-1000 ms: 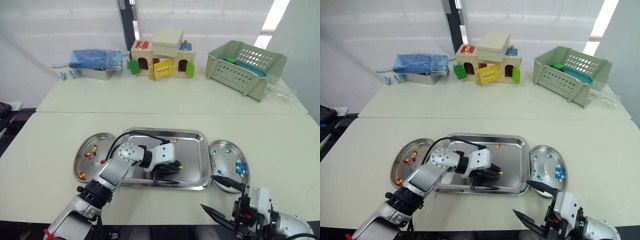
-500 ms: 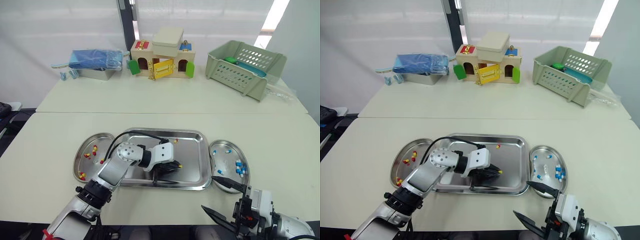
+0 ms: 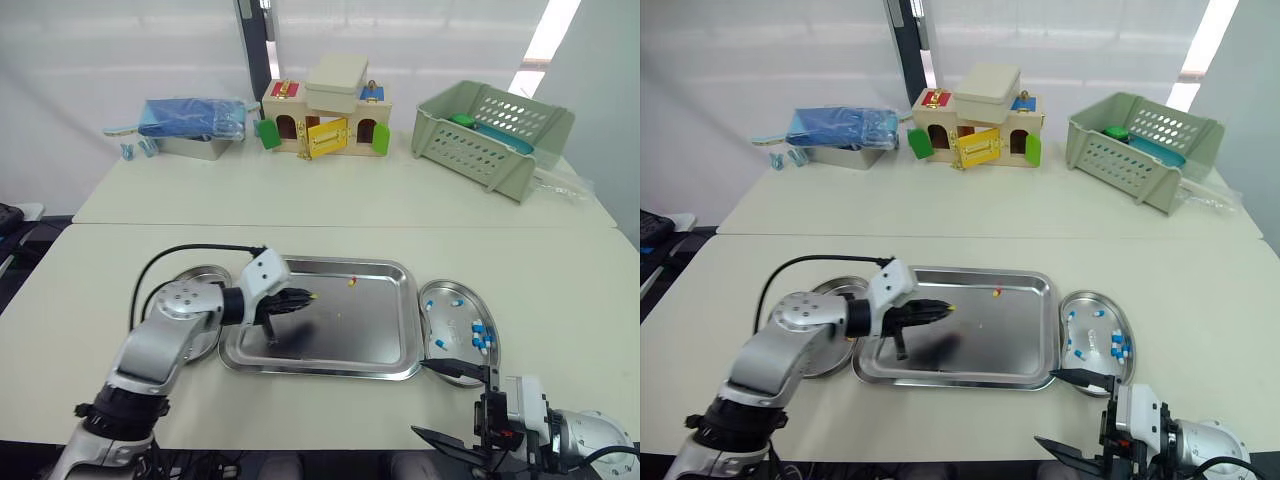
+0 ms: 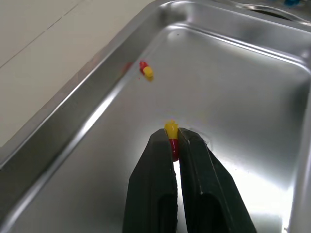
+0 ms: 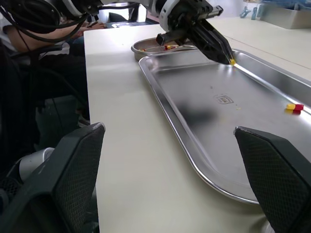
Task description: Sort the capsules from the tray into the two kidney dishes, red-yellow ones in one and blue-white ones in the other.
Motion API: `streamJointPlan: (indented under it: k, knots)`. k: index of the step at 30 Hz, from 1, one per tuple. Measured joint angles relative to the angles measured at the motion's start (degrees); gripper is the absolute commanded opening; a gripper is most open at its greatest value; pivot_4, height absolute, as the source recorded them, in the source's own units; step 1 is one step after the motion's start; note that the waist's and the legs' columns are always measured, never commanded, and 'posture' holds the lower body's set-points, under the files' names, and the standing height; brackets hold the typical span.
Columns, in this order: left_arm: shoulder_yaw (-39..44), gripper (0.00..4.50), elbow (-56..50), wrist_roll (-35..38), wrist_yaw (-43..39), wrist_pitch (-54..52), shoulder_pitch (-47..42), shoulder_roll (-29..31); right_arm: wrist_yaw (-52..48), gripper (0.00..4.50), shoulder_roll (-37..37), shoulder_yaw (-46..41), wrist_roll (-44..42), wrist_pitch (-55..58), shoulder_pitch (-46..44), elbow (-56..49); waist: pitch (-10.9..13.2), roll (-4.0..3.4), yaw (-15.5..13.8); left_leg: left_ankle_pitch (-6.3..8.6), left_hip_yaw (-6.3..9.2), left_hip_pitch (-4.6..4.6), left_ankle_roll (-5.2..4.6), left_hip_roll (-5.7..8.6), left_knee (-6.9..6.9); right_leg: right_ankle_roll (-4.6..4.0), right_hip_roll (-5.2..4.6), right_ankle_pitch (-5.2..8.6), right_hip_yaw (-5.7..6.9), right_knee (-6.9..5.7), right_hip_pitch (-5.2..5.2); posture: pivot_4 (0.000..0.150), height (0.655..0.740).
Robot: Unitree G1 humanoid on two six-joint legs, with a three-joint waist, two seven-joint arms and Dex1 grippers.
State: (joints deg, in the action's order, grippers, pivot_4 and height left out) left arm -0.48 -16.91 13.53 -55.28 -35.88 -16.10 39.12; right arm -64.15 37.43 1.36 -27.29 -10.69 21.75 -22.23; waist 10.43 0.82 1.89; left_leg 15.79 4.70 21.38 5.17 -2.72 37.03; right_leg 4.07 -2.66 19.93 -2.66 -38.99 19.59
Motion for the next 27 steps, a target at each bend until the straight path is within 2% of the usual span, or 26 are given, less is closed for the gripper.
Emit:
streamJointPlan:
  k: [5,11,18,27]
  knots:
    - [15.22,0.02,-7.76,3.36,5.26,-7.36,10.57,3.07,-3.63,4.50,0.10,-0.01,-1.04,-0.30,-1.84,3.71,0.01,0.00,-0.15,0.00,0.00,0.00,0.00,0.00,0.00,-0.01,-0.04,0.00,0.02,0.00,-0.03,0.150,0.7400]
    - [25.47,0.02,-10.74,5.05,9.62,-11.23,18.67,3.19,-7.08,4.50,-0.02,-0.17,-1.13,-1.41,-4.15,8.32,0.02,0.05,-0.45,0.00,0.00,-0.02,0.00,0.00,0.00,0.00,-0.05,0.00,0.06,0.01,-0.05,0.150,0.7400]
    - [27.89,0.02,-8.91,5.35,12.47,-9.21,22.53,3.17,-7.25,4.50,-1.88,-0.25,-2.21,-1.39,-6.23,10.16,0.02,0.04,-0.30,0.00,-0.01,-0.03,0.01,0.00,-0.02,-0.01,-0.05,0.00,0.05,0.00,-0.05,0.150,0.7400]
    - [27.65,0.02,-4.78,5.48,14.28,-7.04,22.59,3.14,-7.07,4.50,-2.43,-0.27,-2.05,-2.50,-4.57,10.20,0.02,0.04,-0.28,0.00,-0.01,-0.03,0.01,0.00,-0.02,-0.01,-0.05,0.00,0.05,0.00,-0.04,0.150,0.7400]
